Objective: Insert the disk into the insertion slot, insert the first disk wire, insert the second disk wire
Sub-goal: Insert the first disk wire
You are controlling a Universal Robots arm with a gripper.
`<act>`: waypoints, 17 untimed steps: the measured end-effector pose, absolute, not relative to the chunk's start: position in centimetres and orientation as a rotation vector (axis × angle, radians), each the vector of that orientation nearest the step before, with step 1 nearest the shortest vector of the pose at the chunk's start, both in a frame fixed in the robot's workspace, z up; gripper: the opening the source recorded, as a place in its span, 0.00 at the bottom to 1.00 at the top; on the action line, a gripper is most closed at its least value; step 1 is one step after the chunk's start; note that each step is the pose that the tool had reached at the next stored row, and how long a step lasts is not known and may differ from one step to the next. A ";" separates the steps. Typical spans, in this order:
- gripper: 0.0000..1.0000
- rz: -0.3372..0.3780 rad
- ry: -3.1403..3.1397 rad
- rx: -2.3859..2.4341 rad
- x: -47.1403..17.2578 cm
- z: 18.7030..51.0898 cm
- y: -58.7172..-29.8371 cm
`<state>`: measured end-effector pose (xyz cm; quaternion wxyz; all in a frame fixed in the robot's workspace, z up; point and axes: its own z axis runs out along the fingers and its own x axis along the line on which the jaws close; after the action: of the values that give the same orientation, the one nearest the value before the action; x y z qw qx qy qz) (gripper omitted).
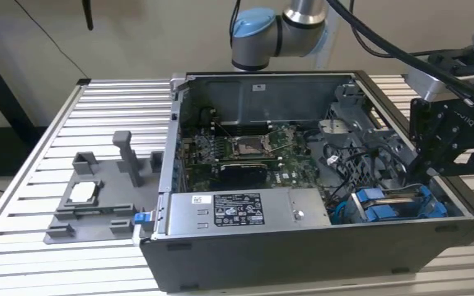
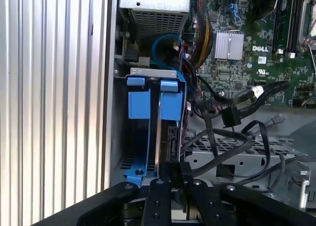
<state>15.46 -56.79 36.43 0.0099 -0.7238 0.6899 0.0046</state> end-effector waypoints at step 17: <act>0.19 0.047 2.215 -2.227 16.1 35.3 -56.9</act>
<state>16.12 -56.87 35.26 0.0002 -0.7090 0.7050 0.0149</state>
